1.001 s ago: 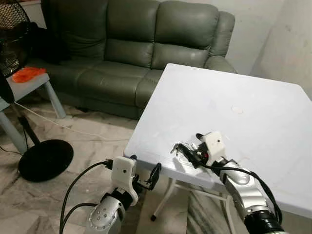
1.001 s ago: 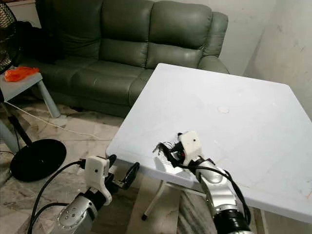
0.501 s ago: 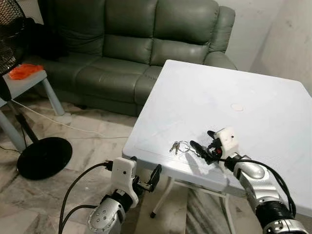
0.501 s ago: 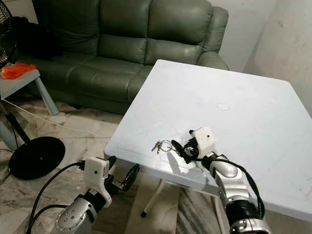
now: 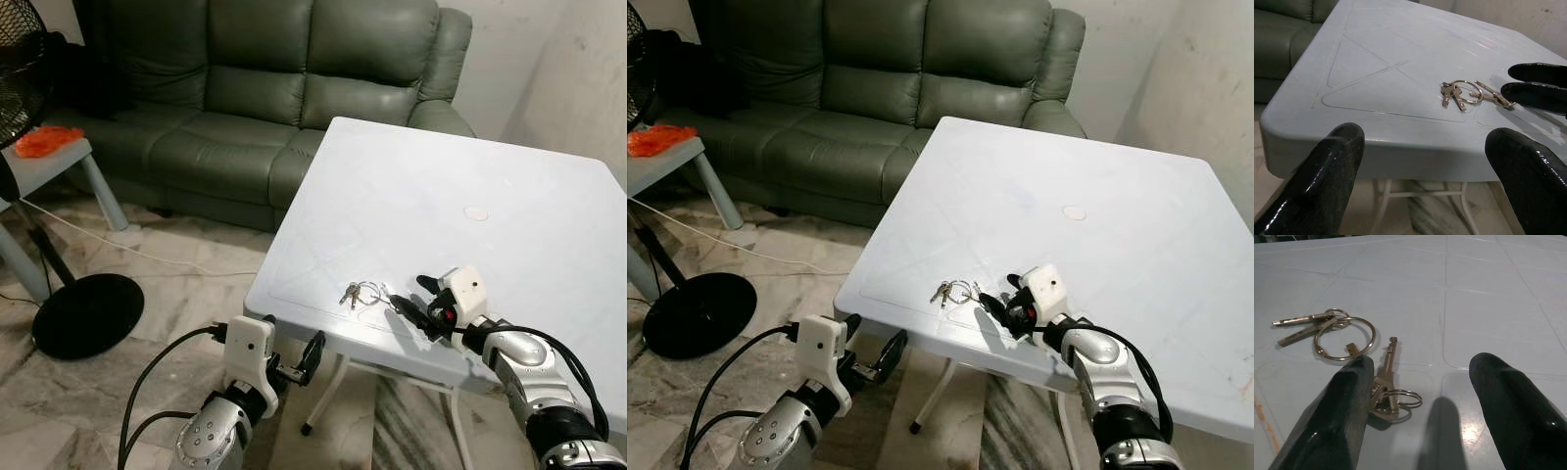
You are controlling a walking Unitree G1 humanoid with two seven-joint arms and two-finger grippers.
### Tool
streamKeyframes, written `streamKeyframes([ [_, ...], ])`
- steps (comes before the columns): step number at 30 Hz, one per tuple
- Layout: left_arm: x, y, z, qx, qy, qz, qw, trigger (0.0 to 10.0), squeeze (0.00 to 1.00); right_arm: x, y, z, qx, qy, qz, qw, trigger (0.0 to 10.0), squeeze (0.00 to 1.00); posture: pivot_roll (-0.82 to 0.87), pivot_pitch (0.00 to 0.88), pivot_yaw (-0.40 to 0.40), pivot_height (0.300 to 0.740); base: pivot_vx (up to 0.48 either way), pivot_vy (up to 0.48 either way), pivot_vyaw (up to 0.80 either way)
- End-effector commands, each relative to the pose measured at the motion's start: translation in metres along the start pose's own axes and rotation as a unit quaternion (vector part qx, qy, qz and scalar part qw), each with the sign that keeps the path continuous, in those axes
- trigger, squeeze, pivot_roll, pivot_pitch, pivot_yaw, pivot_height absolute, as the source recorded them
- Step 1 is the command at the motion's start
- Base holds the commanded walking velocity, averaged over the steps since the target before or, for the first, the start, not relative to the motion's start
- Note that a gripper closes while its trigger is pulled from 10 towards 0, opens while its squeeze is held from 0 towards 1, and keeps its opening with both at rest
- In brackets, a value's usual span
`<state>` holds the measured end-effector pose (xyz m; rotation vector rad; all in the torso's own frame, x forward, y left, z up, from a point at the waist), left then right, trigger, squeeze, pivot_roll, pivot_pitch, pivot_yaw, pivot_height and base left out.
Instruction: Hang keys on a hook
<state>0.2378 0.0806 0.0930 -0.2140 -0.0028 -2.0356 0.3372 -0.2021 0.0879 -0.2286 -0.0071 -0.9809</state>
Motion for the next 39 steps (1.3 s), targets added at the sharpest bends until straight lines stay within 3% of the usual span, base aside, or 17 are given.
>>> streamKeyframes([
  [1, 0.003, 0.000, 0.004, 0.004, 0.000, -0.001, 1.000, 10.0, 0.00, 0.004, 0.000, 0.004, 0.000, -0.011, 0.006, 1.000, 3.8, 0.00, 0.10, 0.086, -0.063, 0.740, 0.000, 0.000, 0.00],
  [2, 0.003, 0.000, 0.004, 0.004, 0.000, -0.001, 1.000, 10.0, 0.00, 0.004, 0.000, 0.004, 0.001, -0.011, 0.007, 1.000, 3.8, 0.00, 0.10, 0.086, -0.063, 0.740, 0.000, 0.000, 0.00],
  [3, 0.003, 0.000, 0.004, 0.004, 0.000, -0.002, 1.000, 10.0, 0.00, 0.004, 0.000, 0.004, 0.001, -0.010, 0.008, 1.000, 2.1, 0.00, 0.10, 0.086, -0.063, 0.740, 0.000, 0.000, 0.00],
  [4, 0.003, 0.000, 0.004, 0.004, 0.000, -0.002, 1.000, 10.0, 0.00, 0.004, 0.000, 0.003, 0.000, -0.011, 0.007, 1.000, 2.1, 0.00, 0.10, 0.087, -0.061, 0.740, 0.000, 0.000, 0.00],
  [5, 0.003, 0.000, 0.004, 0.004, 0.000, -0.002, 1.000, 10.0, 0.00, 0.004, -0.001, 0.004, 0.003, -0.010, 0.010, 1.000, 0.0, 0.00, 0.10, 0.087, -0.061, 0.740, 0.000, 0.000, 0.00],
  [11, 0.003, 0.000, 0.004, 0.005, 0.001, -0.002, 1.000, 10.0, 0.00, 0.004, -0.003, 0.000, -0.006, -0.012, 0.015, 1.000, 0.4, 0.00, 0.10, 0.088, -0.062, 0.740, 0.000, 0.000, 0.00],
  [12, 0.003, 0.000, 0.005, 0.005, 0.000, -0.002, 1.000, 10.0, 0.00, 0.004, -0.003, 0.000, -0.007, -0.013, 0.015, 1.000, 1.6, 0.00, 0.10, 0.088, -0.062, 0.740, 0.000, 0.000, 0.00],
  [14, 0.003, 0.000, 0.005, 0.005, 0.000, -0.002, 1.000, 10.0, 0.00, 0.004, -0.004, -0.001, -0.009, -0.013, 0.017, 1.000, 1.8, 0.00, 0.10, 0.087, -0.062, 0.740, 0.000, 0.000, 0.00],
  [15, 0.003, 0.001, 0.005, 0.005, 0.001, -0.002, 1.000, 10.0, 0.00, 0.004, -0.005, -0.002, -0.009, -0.013, 0.020, 1.000, 0.0, 0.00, 0.10, 0.086, -0.062, 0.740, 0.000, 0.000, 0.00],
  [21, 0.003, 0.001, 0.005, 0.006, 0.000, -0.003, 1.000, 10.0, 0.00, 0.004, -0.006, -0.003, -0.011, -0.013, 0.023, 1.000, 0.0, 0.00, 0.10, 0.085, -0.061, 0.740, 0.000, 0.000, 0.00],
  [23, 0.003, 0.001, 0.005, 0.006, 0.001, -0.003, 1.000, 10.0, 0.00, 0.003, -0.006, -0.004, -0.013, -0.013, 0.027, 0.999, 0.8, 0.00, 0.10, 0.085, -0.061, 0.740, 0.000, 0.000, 0.00],
  [25, 0.003, 0.001, 0.006, 0.007, 0.001, -0.003, 1.000, 10.0, 0.00, 0.001, -0.006, -0.005, -0.016, -0.008, 0.033, 0.999, 3.3, 0.00, 0.10, 0.085, -0.062, 0.740, 0.000, 0.000, 0.00],
  [28, 0.003, 0.001, 0.006, 0.008, 0.001, -0.002, 1.000, 10.0, 0.00, 0.000, -0.006, -0.005, -0.014, -0.007, 0.035, 0.999, 4.5, 0.00, 0.10, 0.083, -0.063, 0.740, 0.000, 0.000, 0.00],
  [29, 0.003, 0.002, 0.006, 0.008, 0.001, -0.002, 1.000, 10.0, 0.00, -0.001, -0.005, -0.006, -0.015, -0.006, 0.037, 0.999, 8.1, 0.00, 0.10, 0.083, -0.063, 0.740, 0.000, 0.000, 0.00],
  [30, 0.003, 0.002, 0.006, 0.008, 0.001, -0.002, 1.000, 10.0, 0.00, -0.002, -0.005, -0.007, -0.018, -0.004, 0.038, 0.999, 10.0, 0.00, 0.10, 0.083, -0.063, 0.740, 0.000, 0.000, 0.00],
  [38, 0.003, 0.001, 0.006, 0.008, 0.001, -0.002, 1.000, 10.0, 0.00, -0.005, -0.004, -0.008, -0.017, 0.000, 0.045, 0.999, 10.0, 0.00, 0.10, 0.077, -0.062, 0.740, 0.000, 0.000, 0.00],
  [39, 0.003, 0.001, 0.006, 0.008, 0.001, -0.002, 1.000, 10.0, 0.00, -0.005, -0.004, -0.008, -0.016, 0.000, 0.045, 0.999, 8.0, 0.00, 0.10, 0.077, -0.062, 0.740, 0.000, 0.000, 0.00],
])
Point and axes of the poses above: a point about 5 cm out from each wrist's last joint towards the gripper, its own y axis pointing out of the wrist towards the gripper, its own z axis along the axis of the wrist's last joint, x = y × z, the point moved 1 cm from there along y, pointing out of the wrist towards the gripper, and after that the axes turned 2 degrees about y, right-handed, at the moved point
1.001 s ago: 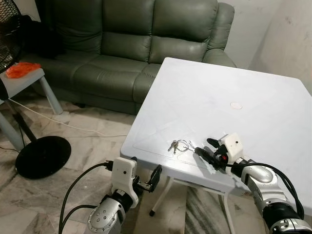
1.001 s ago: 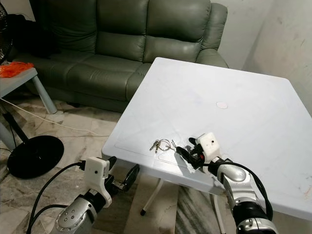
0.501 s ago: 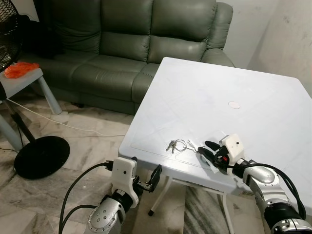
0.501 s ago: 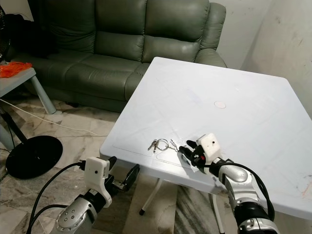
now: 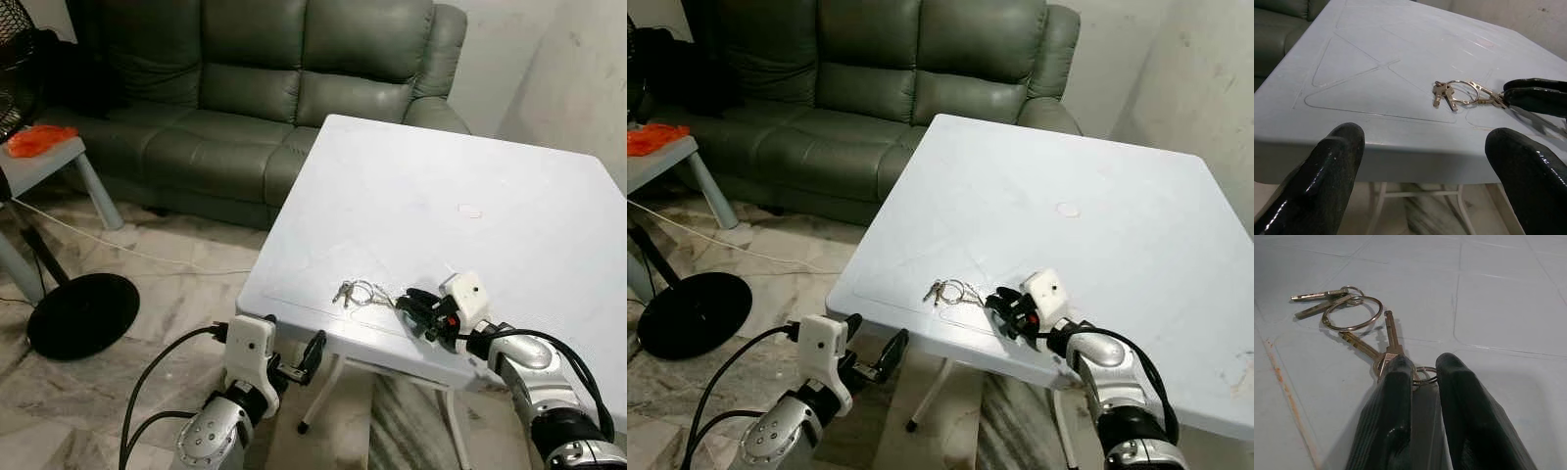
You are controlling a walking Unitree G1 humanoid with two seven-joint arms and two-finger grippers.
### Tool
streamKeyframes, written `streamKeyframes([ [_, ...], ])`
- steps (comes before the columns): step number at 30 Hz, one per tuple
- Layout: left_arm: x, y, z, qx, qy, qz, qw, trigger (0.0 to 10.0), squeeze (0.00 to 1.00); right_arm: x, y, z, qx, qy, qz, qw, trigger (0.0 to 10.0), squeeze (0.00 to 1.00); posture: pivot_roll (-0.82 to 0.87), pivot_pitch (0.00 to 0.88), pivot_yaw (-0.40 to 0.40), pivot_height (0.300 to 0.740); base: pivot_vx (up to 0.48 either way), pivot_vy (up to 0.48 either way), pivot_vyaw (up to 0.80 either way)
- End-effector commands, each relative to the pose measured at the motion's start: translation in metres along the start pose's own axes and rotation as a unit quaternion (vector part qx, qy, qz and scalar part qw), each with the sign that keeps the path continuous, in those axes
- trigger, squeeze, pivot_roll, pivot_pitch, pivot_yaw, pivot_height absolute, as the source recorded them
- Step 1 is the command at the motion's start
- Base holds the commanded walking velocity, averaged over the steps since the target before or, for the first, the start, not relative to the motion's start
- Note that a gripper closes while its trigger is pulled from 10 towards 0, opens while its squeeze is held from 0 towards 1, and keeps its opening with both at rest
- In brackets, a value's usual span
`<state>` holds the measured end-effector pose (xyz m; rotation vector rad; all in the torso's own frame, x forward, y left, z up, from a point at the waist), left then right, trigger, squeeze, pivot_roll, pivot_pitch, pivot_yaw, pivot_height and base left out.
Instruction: Hang keys on a hook
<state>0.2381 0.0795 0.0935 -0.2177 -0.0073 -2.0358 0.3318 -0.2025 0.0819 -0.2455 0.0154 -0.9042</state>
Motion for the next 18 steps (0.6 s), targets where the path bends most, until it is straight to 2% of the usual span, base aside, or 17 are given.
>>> streamKeyframes([
  [1, 0.0020, 0.0007, 0.0053, 0.008, 0.004, -0.002, 1.000, 10.0, 0.00, -0.0016, -0.0004, -0.0018, -0.006, -0.002, 0.005, 1.000, 7.8, 0.00, 0.10, 0.077, -0.062, 0.740, 0.000, 0.000, 0.00],
  [2, 0.0018, 0.0007, 0.0054, 0.007, 0.004, -0.002, 1.000, 10.0, 0.00, -0.0020, -0.0008, -0.0010, -0.001, -0.001, 0.010, 1.000, 0.0, 0.00, 0.10, 0.077, -0.062, 0.740, 0.000, 0.000, 0.00],
  [3, 0.0017, 0.0007, 0.0054, 0.007, 0.005, -0.002, 1.000, 10.0, 0.00, -0.0021, -0.0009, -0.0008, 0.001, -0.001, 0.011, 1.000, 0.0, 0.00, 0.10, 0.077, -0.062, 0.740, 0.000, 0.000, 0.00],
  [4, 0.0016, 0.0006, 0.0056, 0.008, 0.004, -0.001, 1.000, 10.0, 0.00, -0.0015, -0.0012, -0.0013, -0.003, -0.003, 0.008, 1.000, 2.2, 0.00, 0.10, 0.077, -0.062, 0.740, 0.000, 0.000, 0.00],
  [5, 0.0015, 0.0006, 0.0057, 0.008, 0.004, -0.001, 1.000, 10.0, 0.00, -0.0009, -0.0013, -0.0017, -0.006, -0.005, 0.005, 1.000, 2.2, 0.00, 0.10, 0.077, -0.062, 0.740, 0.000, 0.000, 0.00],
  [6, 0.0015, 0.0006, 0.0057, 0.008, 0.004, -0.001, 1.000, 10.0, 0.00, -0.0007, -0.0014, -0.0018, -0.007, -0.005, 0.005, 1.000, 3.7, 0.00, 0.10, 0.077, -0.062, 0.740, 0.000, 0.000, 0.00],
  [7, 0.0015, 0.0006, 0.0057, 0.008, 0.004, -0.001, 1.000, 10.0, 0.00, -0.0007, -0.0014, -0.0018, -0.007, -0.005, 0.005, 1.000, 3.7, 0.00, 0.10, 0.077, -0.062, 0.740, 0.000, 0.000, 0.00],
  [8, 0.0016, 0.0007, 0.0055, 0.008, 0.003, -0.001, 1.000, 10.0, 0.00, -0.0001, -0.0017, -0.0024, -0.012, -0.006, 0.006, 1.000, 10.0, 0.00, 0.10, 0.077, -0.062, 0.740, 0.000, 0.000, 0.00],
  [17, 0.0026, 0.0008, 0.0047, 0.008, 0.003, -0.002, 1.000, 10.0, 0.00, 0.0019, -0.0017, -0.0030, -0.018, -0.002, 0.000, 1.000, 10.0, 0.00, 0.10, 0.073, -0.064, 0.740, 0.000, 0.000, 0.00],
  [18, 0.0028, 0.0007, 0.0047, 0.008, 0.003, -0.002, 1.000, 10.0, 0.00, 0.0022, -0.0017, -0.0027, -0.015, 0.007, 0.001, 1.000, 10.0, 0.81, 0.10, 0.075, -0.064, 0.740, 0.000, 0.000, 0.00],
])
Point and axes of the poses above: a point about 5 cm out from each wrist's last joint towards the gripper, its own y axis pointing out of the wrist towards the gripper, its own z axis along the axis of the wrist's last joint, x = y × z, the point moved 1 cm from there along y, pointing out of the wrist towards the gripper, and after that the axes turned 2 degrees about y, right-handed, at the moved point
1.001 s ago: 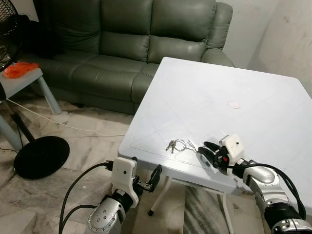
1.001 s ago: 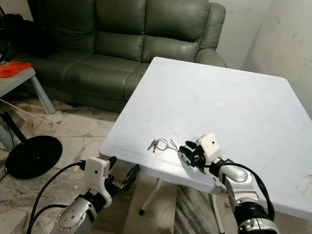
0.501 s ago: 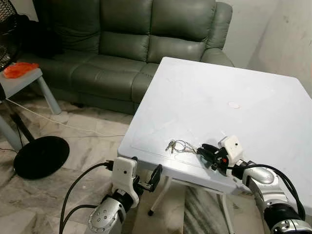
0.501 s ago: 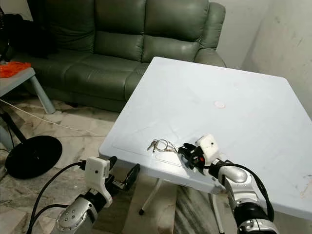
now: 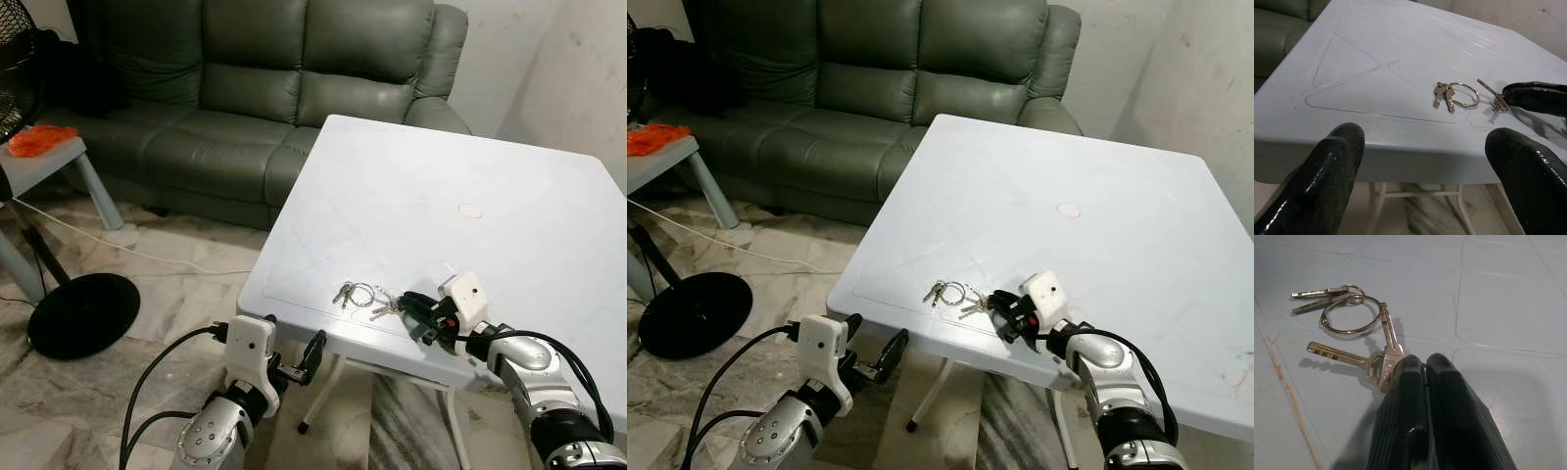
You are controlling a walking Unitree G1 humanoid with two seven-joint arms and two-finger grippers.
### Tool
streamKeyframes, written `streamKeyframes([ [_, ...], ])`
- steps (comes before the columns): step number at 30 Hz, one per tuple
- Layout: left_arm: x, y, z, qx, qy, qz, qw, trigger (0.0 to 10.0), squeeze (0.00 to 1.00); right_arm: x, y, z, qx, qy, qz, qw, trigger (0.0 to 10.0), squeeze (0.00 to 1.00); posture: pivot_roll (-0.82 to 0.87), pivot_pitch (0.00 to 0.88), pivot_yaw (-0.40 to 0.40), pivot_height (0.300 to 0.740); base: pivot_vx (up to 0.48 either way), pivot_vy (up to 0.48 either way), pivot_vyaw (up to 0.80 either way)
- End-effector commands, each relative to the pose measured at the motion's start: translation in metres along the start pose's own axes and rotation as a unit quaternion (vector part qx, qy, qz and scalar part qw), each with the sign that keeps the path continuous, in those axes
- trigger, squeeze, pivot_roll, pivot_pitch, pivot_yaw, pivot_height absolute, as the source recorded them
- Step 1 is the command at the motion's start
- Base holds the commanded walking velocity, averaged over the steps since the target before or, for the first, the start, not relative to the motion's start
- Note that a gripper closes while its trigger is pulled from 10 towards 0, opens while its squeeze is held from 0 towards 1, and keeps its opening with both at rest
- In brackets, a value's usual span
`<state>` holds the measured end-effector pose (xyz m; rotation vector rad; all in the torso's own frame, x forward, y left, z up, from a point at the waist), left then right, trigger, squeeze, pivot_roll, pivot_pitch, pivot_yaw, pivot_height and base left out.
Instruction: Hang keys on a hook
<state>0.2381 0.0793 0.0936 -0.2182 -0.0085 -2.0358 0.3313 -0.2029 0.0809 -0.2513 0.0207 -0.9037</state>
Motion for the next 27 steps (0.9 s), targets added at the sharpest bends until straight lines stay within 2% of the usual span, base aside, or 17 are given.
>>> streamKeyframes([
  [1, 0.0026, 0.0005, 0.0045, 0.007, 0.003, -0.002, 1.000, 10.0, 0.00, 0.0022, -0.0012, -0.0010, -0.008, 0.009, 0.001, 1.000, 10.0, 0.81, 0.10, 0.075, -0.064, 0.740, 0.000, 0.000, 0.00],
  [2, 0.0028, 0.0004, 0.0045, 0.007, 0.003, -0.002, 1.000, 10.0, 0.00, 0.0026, -0.0012, -0.0005, -0.007, 0.009, 0.000, 1.000, 10.0, 0.99, 0.10, 0.076, -0.064, 0.740, 0.000, 0.000, 0.00],
  [5, 0.0028, 0.0003, 0.0042, 0.007, 0.003, -0.001, 1.000, 10.0, 0.00, 0.0003, -0.0012, 0.0011, 0.007, 0.031, 0.018, 0.999, 10.0, 1.00, 0.10, 0.077, -0.064, 0.740, 0.000, 0.000, 0.00],
  [12, 0.0025, 0.0001, 0.0039, 0.006, 0.004, 0.000, 1.000, 10.0, 0.00, 0.0025, -0.0007, 0.0013, -0.001, 0.026, 0.008, 1.000, 10.0, 1.00, 0.10, 0.081, -0.064, 0.740, 0.000, 0.000, 0.00],
  [13, 0.0025, -0.0001, 0.0039, 0.006, 0.005, 0.000, 1.000, 10.0, 0.00, 0.0019, -0.0012, 0.0024, 0.002, 0.022, 0.015, 1.000, 10.0, 0.92, 0.10, 0.082, -0.064, 0.740, 0.000, 0.000, 0.00],
  [14, 0.0025, -0.0001, 0.0039, 0.006, 0.005, 0.000, 1.000, 10.0, 0.00, 0.0020, -0.0013, 0.0027, 0.002, 0.020, 0.015, 1.000, 10.0, 0.92, 0.10, 0.082, -0.064, 0.740, 0.000, 0.000, 0.00],
  [15, 0.0024, 0.0000, 0.0039, 0.006, 0.005, 0.000, 1.000, 10.0, 0.00, 0.0030, -0.0011, 0.0025, 0.000, 0.024, 0.009, 1.000, 10.0, 0.00, 0.10, 0.082, -0.064, 0.740, 0.000, 0.000, 0.00],
  [20, 0.0030, 0.0005, 0.0036, 0.006, 0.005, 0.000, 1.000, 10.0, 0.00, 0.0043, -0.0005, 0.0030, 0.001, 0.029, 0.000, 1.000, 10.0, 0.00, 0.10, 0.084, -0.064, 0.740, 0.000, 0.000, 0.00],
  [21, 0.0033, 0.0006, 0.0037, 0.006, 0.005, 0.000, 1.000, 10.0, 0.00, 0.0046, -0.0004, 0.0033, 0.002, 0.027, -0.005, 1.000, 9.1, 0.00, 0.10, 0.084, -0.064, 0.740, 0.000, 0.000, 0.00],
  [23, 0.0035, 0.0007, 0.0037, 0.006, 0.005, 0.000, 1.000, 10.0, 0.00, 0.0056, -0.0006, 0.0038, 0.002, 0.016, -0.014, 1.000, 9.1, 0.00, 0.10, 0.084, -0.064, 0.740, 0.000, 0.000, 0.00],
  [24, 0.0034, 0.0007, 0.0038, 0.007, 0.005, 0.000, 1.000, 10.0, 0.00, 0.0050, -0.0007, 0.0039, 0.006, 0.022, -0.010, 1.000, 1.3, 0.00, 0.10, 0.084, -0.064, 0.740, 0.000, 0.000, 0.00],
  [25, 0.0034, 0.0007, 0.0041, 0.007, 0.006, 0.000, 1.000, 10.0, 0.00, 0.0052, -0.0013, 0.0050, 0.015, 0.025, -0.012, 1.000, 0.0, 0.00, 0.10, 0.084, -0.062, 0.740, 0.000, 0.000, 0.00],
  [27, 0.0032, 0.0009, 0.0045, 0.007, 0.007, 0.000, 1.000, 10.0, 0.00, 0.0058, -0.0018, 0.0060, 0.019, 0.025, -0.014, 0.999, 0.0, 0.00, 0.10, 0.084, -0.062, 0.740, 0.000, 0.000, 0.00],
])
Point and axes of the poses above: a point about 5 cm out from each wrist's last joint towards the gripper, its own y axis pointing out of the wrist towards the gripper, its own z axis along the axis of the wrist's last joint, x = y × z, the point moved 1 cm from there along y, pointing out of the wrist towards the gripper, and after that the axes turned 2 degrees about y, right-handed, at the moved point
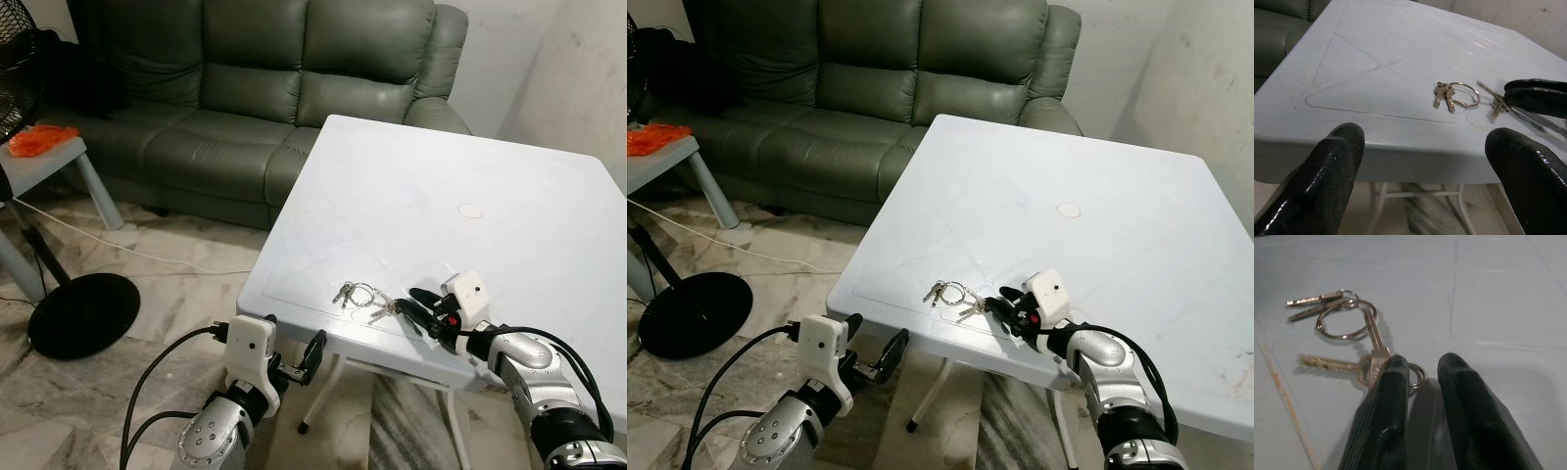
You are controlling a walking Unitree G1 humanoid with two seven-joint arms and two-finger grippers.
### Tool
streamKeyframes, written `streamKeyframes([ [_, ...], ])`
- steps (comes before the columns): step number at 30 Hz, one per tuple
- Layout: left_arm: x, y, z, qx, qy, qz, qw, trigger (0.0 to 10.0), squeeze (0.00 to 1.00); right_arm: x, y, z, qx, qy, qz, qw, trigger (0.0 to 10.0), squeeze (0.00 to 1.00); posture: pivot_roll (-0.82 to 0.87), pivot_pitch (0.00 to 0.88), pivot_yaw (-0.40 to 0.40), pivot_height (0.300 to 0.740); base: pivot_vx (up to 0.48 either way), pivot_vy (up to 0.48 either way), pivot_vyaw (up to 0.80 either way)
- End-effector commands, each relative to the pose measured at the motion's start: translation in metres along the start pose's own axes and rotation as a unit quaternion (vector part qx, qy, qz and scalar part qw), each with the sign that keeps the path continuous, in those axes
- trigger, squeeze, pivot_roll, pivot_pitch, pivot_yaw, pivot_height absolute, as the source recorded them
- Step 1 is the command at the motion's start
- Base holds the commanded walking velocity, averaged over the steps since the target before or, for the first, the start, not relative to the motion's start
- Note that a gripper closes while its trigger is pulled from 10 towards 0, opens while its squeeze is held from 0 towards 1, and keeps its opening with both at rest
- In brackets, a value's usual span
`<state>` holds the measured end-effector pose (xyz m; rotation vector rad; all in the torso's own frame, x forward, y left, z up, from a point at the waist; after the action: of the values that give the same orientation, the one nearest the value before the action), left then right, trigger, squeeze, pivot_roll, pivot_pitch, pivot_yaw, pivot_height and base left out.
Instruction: Hang keys on a hook
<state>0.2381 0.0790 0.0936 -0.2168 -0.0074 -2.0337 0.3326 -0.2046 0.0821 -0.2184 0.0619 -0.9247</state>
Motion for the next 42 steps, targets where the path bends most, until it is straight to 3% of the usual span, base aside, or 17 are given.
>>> streamKeyframes([
  [1, 0.003, 0.001, 0.005, 0.008, 0.006, -0.001, 1.000, 10.0, 0.00, 0.003, -0.002, 0.005, 0.013, -0.001, -0.004, 1.000, 0.0, 0.00, 0.10, 0.084, -0.062, 0.740, 0.000, 0.000, 0.00],
  [14, 0.003, 0.002, 0.004, 0.007, 0.007, -0.001, 1.000, 10.0, 0.00, 0.003, -0.002, 0.012, 0.041, 0.024, 0.008, 0.999, 0.0, 0.00, 0.10, 0.080, -0.062, 0.740, 0.000, 0.000, 0.00],
  [15, 0.003, 0.002, 0.004, 0.007, 0.008, 0.000, 1.000, 10.0, 0.00, 0.005, -0.001, 0.010, 0.028, 0.025, -0.002, 0.999, 3.1, 0.00, 0.10, 0.080, -0.062, 0.740, 0.000, 0.000, 0.00],
  [16, 0.003, 0.002, 0.004, 0.007, 0.008, 0.000, 1.000, 10.0, 0.00, 0.005, -0.001, 0.010, 0.028, 0.025, -0.002, 0.999, 3.1, 0.00, 0.10, 0.080, -0.062, 0.740, 0.000, 0.000, 0.00],
  [17, 0.003, 0.002, 0.004, 0.007, 0.007, -0.001, 1.000, 10.0, 0.00, 0.005, -0.001, 0.010, 0.027, 0.027, 0.002, 0.999, 10.0, 0.00, 0.10, 0.078, -0.063, 0.740, 0.000, 0.000, 0.00],
  [18, 0.003, 0.003, 0.004, 0.007, 0.008, 0.000, 1.000, 10.0, 0.00, 0.004, 0.000, 0.011, 0.033, 0.035, 0.005, 0.999, 10.0, 1.00, 0.10, 0.077, -0.064, 0.740, 0.000, 0.000, 0.00],
  [23, 0.003, 0.003, 0.004, 0.008, 0.009, 0.000, 1.000, 10.0, 0.00, 0.005, 0.000, 0.012, 0.034, 0.034, 0.001, 0.999, 10.0, 1.00, 0.10, 0.073, -0.064, 0.740, 0.000, 0.000, 0.00],
  [24, 0.003, 0.003, 0.004, 0.008, 0.009, 0.000, 1.000, 10.0, 0.00, 0.005, 0.000, 0.013, 0.033, 0.030, -0.002, 0.999, 10.0, 0.81, 0.10, 0.071, -0.064, 0.740, 0.000, 0.000, 0.00],
  [25, 0.003, 0.003, 0.004, 0.008, 0.009, 0.000, 1.000, 10.0, 0.00, 0.005, 0.001, 0.013, 0.033, 0.031, 0.000, 0.999, 10.0, 0.00, 0.10, 0.071, -0.064, 0.740, 0.000, 0.000, 0.00],
  [29, 0.004, 0.003, 0.004, 0.008, 0.008, -0.001, 1.000, 10.0, 0.00, 0.006, 0.000, 0.016, 0.048, 0.042, -0.002, 0.998, 10.0, 0.00, 0.10, 0.069, -0.065, 0.740, 0.000, 0.000, 0.00],
  [30, 0.004, 0.003, 0.004, 0.008, 0.008, -0.002, 1.000, 10.0, 0.00, 0.006, 0.000, 0.015, 0.046, 0.048, 0.000, 0.998, 10.0, 0.23, 0.10, 0.069, -0.065, 0.740, 0.000, 0.000, 0.00],
  [31, 0.004, 0.003, 0.004, 0.008, 0.008, -0.002, 1.000, 10.0, 0.00, 0.006, 0.000, 0.015, 0.048, 0.055, 0.002, 0.997, 10.0, 1.00, 0.10, 0.068, -0.065, 0.740, 0.000, 0.000, 0.00],
  [37, 0.004, 0.004, 0.004, 0.009, 0.007, -0.002, 1.000, 10.0, 0.00, 0.007, 0.000, 0.016, 0.045, 0.053, -0.002, 0.998, 10.0, 1.00, 0.10, 0.068, -0.065, 0.740, 0.000, 0.000, 0.00],
  [38, 0.005, 0.004, 0.004, 0.010, 0.007, -0.002, 1.000, 10.0, 0.00, 0.006, 0.001, 0.016, 0.045, 0.054, 0.007, 0.998, 10.0, 0.00, 0.10, 0.069, -0.064, 0.740, 0.000, 0.000, 0.00],
  [42, 0.005, 0.004, 0.004, 0.010, 0.007, -0.002, 1.000, 10.0, 0.00, 0.004, 0.002, 0.016, 0.039, 0.048, 0.011, 0.998, 10.0, 0.00, 0.10, 0.069, -0.064, 0.740, 0.000, 0.000, 0.00],
])
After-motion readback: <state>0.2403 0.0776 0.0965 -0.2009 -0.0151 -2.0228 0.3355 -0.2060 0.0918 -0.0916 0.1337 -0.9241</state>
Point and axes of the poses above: a point about 5 cm out from each wrist's last joint towards the gripper, its own y axis pointing out of the wrist towards the gripper, its own z axis along the axis of the wrist's last joint, x = y × z, the point moved 1 cm from there along y, pointing out of the wrist towards the gripper, and after that the axes turned 2 degrees about y, right-handed, at the moved point
